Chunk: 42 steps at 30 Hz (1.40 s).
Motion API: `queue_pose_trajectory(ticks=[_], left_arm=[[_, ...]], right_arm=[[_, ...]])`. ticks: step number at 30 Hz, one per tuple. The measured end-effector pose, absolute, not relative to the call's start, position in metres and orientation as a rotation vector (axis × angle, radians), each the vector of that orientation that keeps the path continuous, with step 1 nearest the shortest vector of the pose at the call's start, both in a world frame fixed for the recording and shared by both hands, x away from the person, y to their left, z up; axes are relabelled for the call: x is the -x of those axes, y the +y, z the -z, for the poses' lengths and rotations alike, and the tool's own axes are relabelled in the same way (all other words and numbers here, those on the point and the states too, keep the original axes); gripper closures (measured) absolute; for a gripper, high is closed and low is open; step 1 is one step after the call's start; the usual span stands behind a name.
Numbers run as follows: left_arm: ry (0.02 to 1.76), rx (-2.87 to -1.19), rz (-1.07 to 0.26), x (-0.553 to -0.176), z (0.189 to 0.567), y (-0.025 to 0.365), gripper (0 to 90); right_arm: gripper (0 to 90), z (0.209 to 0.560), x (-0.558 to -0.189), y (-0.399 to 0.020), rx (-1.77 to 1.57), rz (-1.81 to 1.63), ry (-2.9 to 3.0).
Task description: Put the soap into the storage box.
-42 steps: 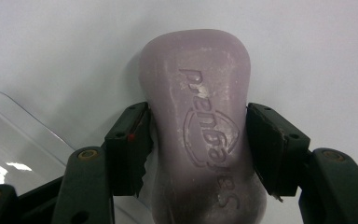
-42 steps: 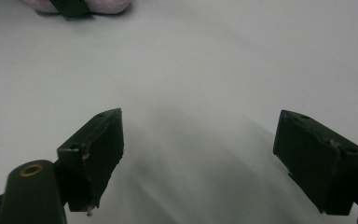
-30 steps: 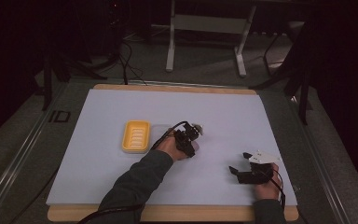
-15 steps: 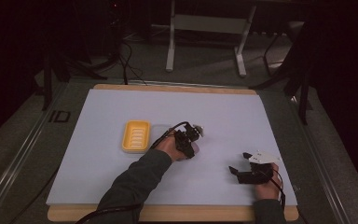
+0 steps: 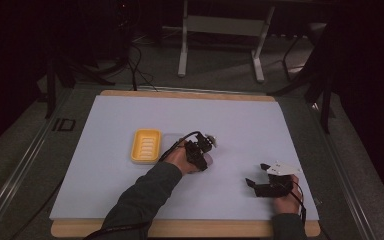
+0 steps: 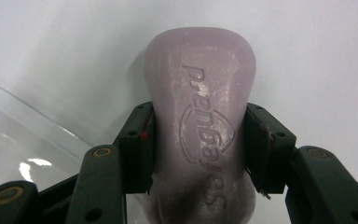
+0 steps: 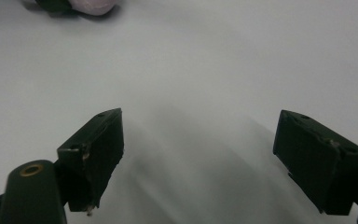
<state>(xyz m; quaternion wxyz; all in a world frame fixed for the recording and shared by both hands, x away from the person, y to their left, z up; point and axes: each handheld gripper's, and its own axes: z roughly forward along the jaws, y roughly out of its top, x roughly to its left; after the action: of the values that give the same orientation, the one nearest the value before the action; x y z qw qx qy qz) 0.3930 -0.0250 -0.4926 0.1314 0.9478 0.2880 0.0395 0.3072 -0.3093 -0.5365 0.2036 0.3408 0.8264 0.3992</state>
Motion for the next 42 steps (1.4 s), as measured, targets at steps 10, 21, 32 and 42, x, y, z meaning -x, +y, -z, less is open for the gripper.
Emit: queue_pose_trajectory(ticks=[10,21,32,42], left_arm=[[0.846,-2.721,-0.113,-0.393,0.483,-0.015,49.4],[0.855,-2.719,-0.146,-0.393,0.476,-0.005,49.4],[0.887,-2.676,-0.14,-0.394,0.468,0.006,49.4],[0.902,-2.676,-0.152,-0.396,0.463,0.017,49.4]], right_arm=[[15.9,0.537,-0.307,-0.309,-0.947,-1.115,2.308],[15.9,0.537,-0.307,-0.309,-0.945,-1.112,2.313],[16.0,0.537,-0.307,-0.309,-0.944,-1.111,2.313],[16.0,0.537,-0.307,-0.308,-0.944,-1.111,2.311]])
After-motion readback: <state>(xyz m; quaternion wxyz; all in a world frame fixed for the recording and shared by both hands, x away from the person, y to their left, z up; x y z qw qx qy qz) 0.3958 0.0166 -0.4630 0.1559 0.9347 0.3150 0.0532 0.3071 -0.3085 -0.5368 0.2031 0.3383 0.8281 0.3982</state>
